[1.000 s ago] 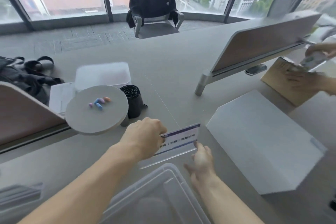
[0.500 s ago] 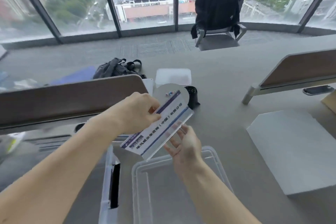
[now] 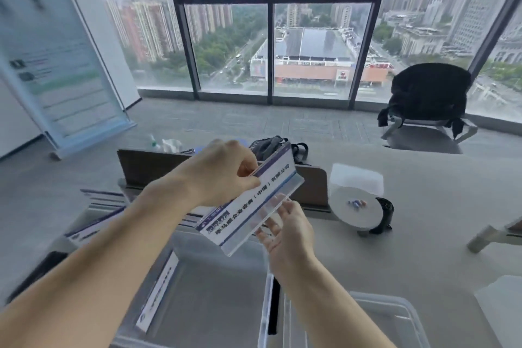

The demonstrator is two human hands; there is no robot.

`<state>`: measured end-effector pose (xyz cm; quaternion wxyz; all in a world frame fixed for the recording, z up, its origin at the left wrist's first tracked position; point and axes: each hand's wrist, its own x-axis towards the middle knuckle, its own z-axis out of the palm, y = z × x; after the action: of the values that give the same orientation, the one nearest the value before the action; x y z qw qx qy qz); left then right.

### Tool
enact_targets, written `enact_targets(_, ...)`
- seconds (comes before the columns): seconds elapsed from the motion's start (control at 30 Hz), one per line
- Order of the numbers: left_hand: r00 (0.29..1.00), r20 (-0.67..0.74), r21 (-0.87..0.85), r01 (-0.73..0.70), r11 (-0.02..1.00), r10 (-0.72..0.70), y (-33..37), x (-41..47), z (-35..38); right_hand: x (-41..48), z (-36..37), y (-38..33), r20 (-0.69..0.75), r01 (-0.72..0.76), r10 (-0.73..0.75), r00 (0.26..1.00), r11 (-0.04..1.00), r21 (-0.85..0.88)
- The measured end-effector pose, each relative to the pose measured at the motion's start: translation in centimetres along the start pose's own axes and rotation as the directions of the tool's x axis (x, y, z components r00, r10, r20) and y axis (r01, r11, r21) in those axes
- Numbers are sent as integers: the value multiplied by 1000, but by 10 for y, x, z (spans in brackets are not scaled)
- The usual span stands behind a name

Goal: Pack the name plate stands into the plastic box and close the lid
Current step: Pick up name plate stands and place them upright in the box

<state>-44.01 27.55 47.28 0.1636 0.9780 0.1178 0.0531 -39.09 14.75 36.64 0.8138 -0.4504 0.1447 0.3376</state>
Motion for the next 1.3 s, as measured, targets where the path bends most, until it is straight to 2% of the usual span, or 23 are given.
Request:
enact_targets(0.07, 999, -28, -9, 42, 999, -42, -30, -15, -11, 2, 28, 24, 12, -11, 12, 1000, 998, -64)
enact_targets(0.2, 991, 20, -33, 136, 990, -135, -100, -40, -15, 10, 77, 87, -8, -77, 77, 997, 984, -160)
enact_targets(0.37, 971, 19, -69, 238, 969, -237, -175, -63, 21, 25, 104, 158, -67, -127, 112, 991, 947, -295)
enact_targets(0.63, 914, 121, -82, 397, 914, -386, -243, -77, 135, 84, 77, 240, -191, -278, 211, 959, 837, -471)
enact_targets(0.87, 848, 238, -39, 495, 868, -473, -286, -84, 229, 139, 48, 305, -318, -420, 293, 902, 767, -484)
enact_targets(1.07, 827, 255, -25, 524, 851, -501, -304, -87, 284, 181, 24, 356, -380, -429, 231, 896, 670, -606)
enact_targets(1.3, 830, 223, -26, 529, 848, -511, -322, -82, 309, 208, 20, 382, -402, -426, 200, 893, 659, -620)
